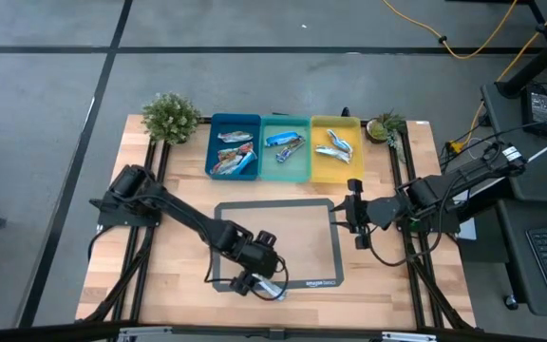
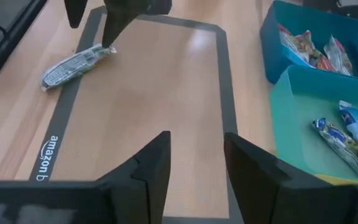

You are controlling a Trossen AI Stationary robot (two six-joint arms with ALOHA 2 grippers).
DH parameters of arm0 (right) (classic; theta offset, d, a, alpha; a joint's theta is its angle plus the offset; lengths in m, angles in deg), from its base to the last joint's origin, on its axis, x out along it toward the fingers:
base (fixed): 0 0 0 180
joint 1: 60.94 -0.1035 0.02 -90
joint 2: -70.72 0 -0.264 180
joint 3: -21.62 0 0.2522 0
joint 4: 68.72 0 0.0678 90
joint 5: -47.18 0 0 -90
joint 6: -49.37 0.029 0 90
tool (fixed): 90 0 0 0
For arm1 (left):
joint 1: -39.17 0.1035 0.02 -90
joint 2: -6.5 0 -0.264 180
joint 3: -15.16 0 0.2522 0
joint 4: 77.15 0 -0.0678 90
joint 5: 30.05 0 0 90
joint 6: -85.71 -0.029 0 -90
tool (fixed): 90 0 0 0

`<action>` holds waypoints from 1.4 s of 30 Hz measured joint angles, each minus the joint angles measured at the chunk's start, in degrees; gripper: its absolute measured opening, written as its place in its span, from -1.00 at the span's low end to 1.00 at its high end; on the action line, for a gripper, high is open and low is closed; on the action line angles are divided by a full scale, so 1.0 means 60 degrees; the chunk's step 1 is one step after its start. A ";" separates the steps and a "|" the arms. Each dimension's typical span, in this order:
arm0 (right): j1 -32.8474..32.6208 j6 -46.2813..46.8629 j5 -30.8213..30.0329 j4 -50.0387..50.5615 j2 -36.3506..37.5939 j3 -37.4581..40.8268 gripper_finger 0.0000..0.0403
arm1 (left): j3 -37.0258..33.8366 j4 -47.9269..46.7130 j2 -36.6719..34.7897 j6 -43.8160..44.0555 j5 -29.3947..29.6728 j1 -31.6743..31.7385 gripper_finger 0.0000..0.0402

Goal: Pick and place Granola Bars by type
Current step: Put the yellow granola bar into the yellow bin

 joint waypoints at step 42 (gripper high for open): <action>0.0003 0.0568 0.0410 0.0009 0.0004 -0.0004 -0.24 | -0.0003 -0.0203 0.1406 0.0715 -0.0093 -0.0362 -0.87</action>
